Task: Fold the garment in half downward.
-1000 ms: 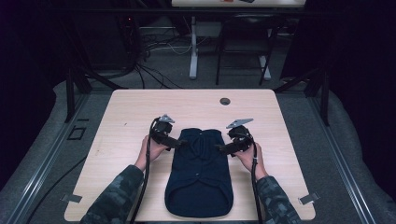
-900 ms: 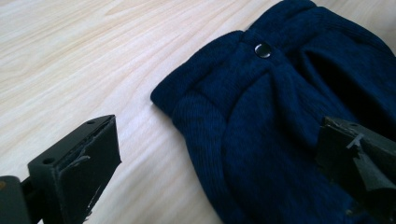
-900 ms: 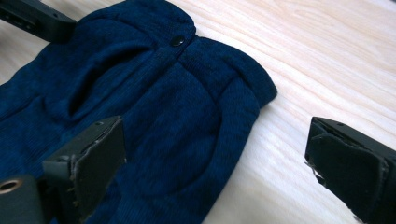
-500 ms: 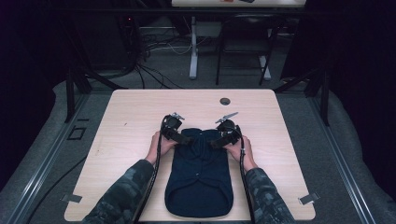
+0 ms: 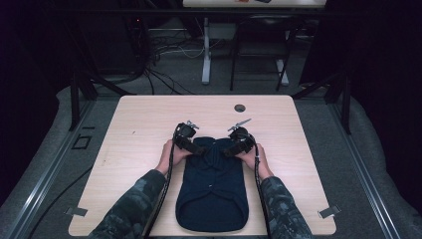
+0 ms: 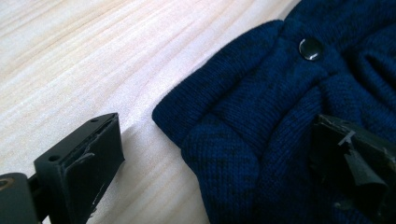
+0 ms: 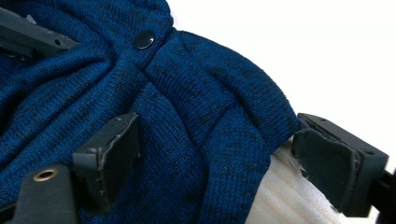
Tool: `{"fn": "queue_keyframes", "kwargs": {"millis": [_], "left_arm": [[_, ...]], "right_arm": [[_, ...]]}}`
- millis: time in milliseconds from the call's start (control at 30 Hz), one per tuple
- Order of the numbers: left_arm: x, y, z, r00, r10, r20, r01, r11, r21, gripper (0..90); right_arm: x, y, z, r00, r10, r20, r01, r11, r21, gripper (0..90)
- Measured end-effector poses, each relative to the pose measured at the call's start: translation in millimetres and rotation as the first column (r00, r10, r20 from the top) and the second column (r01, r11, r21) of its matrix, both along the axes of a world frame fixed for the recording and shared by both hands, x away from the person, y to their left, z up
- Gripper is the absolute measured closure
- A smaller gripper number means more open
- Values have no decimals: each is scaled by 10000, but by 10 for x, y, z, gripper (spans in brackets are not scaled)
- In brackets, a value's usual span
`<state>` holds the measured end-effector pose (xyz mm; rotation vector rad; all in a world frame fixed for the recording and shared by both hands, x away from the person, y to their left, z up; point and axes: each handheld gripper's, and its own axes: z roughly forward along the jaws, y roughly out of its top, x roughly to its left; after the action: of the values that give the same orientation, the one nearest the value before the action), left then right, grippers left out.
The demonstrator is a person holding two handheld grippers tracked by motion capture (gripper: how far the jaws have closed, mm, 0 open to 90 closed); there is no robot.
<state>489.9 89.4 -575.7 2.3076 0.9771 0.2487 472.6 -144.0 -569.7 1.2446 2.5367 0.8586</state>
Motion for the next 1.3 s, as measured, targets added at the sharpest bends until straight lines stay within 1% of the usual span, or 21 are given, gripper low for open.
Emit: {"fn": "queue_keyframes", "kwargs": {"millis": [33,67,100,133,167,200,233,267,300,367,467,533,667,733,833,867,933,1100,1233,1267,1300], "left_arm": [[-19,-14,-2,10000,20,59,-21,9999,115,35],[-27,-15,9,9999,-127,24,126,9997,208,45],[-46,-25,13,9999,-68,81,65,9996,292,65],[-56,-23,24,9998,-189,35,187,9993,337,87],[-67,-21,32,9996,-268,41,267,9991,323,109],[-82,-27,35,9996,-252,126,248,9991,347,137],[-89,-25,40,9994,-342,83,340,9990,285,159],[-102,-33,39,9994,-292,192,287,9992,281,181],[-110,-34,42,9992,-322,218,315,9991,294,200],[-118,-28,46,9990,-403,182,400,9990,209,228],[-121,-35,57,9990,-441,109,438,9987,251,247],[-127,-42,66,9988,-480,80,477,9985,281,269],[-143,-55,78,9987,-512,51,510,9982,308,321],[-151,-64,84,9986,-535,44,533,9981,299,352],[-166,-75,96,9980,-631,-23,632,9976,285,410],[-170,-80,100,9978,-661,-41,662,9974,287,433],[-179,-89,108,9976,-687,-88,689,9972,292,472],[-193,-105,118,9962,-848,-181,852,9961,221,570],[-192,-101,120,9951,-957,-243,961,9952,169,602],[-192,-102,123,9947,-987,-277,992,9949,178,609],[-194,-106,126,9943,-1028,-289,1034,9944,214,617]], "right_arm": [[-8,6,1,10000,67,57,-67,10000,-29,185],[-17,9,2,9998,179,114,-179,9998,7,211],[-29,16,-7,9997,71,224,-75,9998,181,232],[-29,7,5,9996,235,184,-236,9997,94,260],[-34,3,18,9992,371,133,-371,9993,-27,289],[-45,14,13,9992,357,177,-359,9993,97,315],[-56,21,22,9993,350,97,-351,9993,89,339],[-62,22,28,9991,404,95,-404,9992,43,359],[-76,38,14,9995,229,209,-234,9994,251,379],[-79,29,32,9988,474,109,-475,9988,86,413],[-88,31,35,9987,507,82,-508,9986,142,435],[-102,47,29,9995,288,119,-290,9993,228,441],[-108,48,42,9995,314,5,-314,9994,123,470],[-115,61,41,9997,247,-16,-247,9995,216,491],[-121,65,45,9996,268,-21,-267,9995,156,500],[-128,64,36,9998,183,36,-184,9995,254,504],[-131,58,42,9997,258,3,-258,9995,208,524],[-146,53,38,9993,372,-35,-371,9985,415,596],[-151,26,30,9983,589,-47,-586,9966,585,640],[-159,30,22,9987,515,-18,-513,9962,709,644],[-157,27,30,9979,644,-36,-641,9961,606,646]]}}
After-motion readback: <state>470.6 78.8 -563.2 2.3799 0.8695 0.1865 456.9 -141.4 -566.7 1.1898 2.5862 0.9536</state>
